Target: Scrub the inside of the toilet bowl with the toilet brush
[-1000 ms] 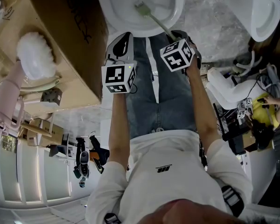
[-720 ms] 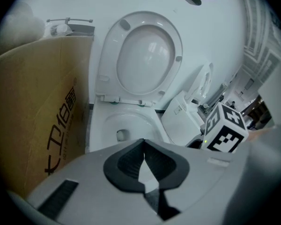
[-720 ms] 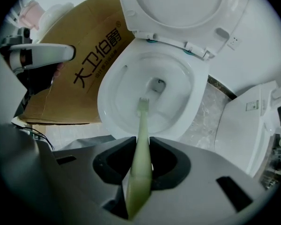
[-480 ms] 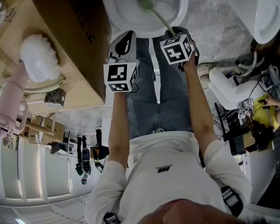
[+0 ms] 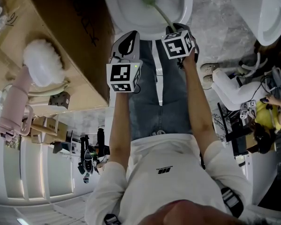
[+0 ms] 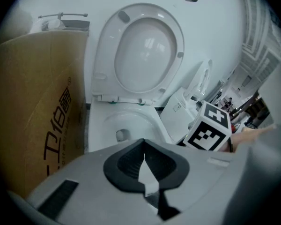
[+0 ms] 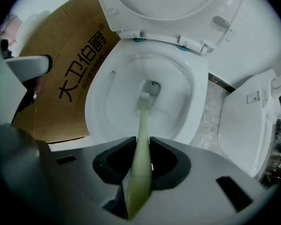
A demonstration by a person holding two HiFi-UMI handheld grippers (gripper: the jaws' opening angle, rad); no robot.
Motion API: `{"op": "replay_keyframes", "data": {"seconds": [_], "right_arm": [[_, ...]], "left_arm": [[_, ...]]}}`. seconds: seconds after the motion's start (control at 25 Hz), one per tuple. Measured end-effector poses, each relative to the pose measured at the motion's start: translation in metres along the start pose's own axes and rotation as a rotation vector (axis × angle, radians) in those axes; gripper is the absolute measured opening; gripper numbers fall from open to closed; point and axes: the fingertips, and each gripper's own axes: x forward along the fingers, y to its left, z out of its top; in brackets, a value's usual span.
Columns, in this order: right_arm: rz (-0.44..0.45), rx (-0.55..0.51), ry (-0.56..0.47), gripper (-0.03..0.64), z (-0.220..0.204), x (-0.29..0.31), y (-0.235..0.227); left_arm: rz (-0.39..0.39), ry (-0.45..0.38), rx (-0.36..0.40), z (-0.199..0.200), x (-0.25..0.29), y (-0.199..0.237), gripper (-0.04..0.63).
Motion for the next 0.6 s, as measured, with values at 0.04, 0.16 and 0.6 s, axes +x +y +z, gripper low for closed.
{"op": "replay_keyframes", "data": {"seconds": [0.04,0.16,0.6], "right_arm": [[0.0,0.005,-0.001,0.081,0.002,0.002,-0.001],[-0.002,0.019,-0.002,0.08,0.01,0.007,-0.003],[-0.011,0.051,-0.022,0.081,0.036,0.025,-0.016]], "left_arm": [[-0.002,0.001,0.001,0.001,0.001,0.0,0.011],[-0.005,0.003,0.001,0.003,0.002,0.001,0.011],[0.002,0.005,-0.003,0.008,0.005,0.009,0.011]]}}
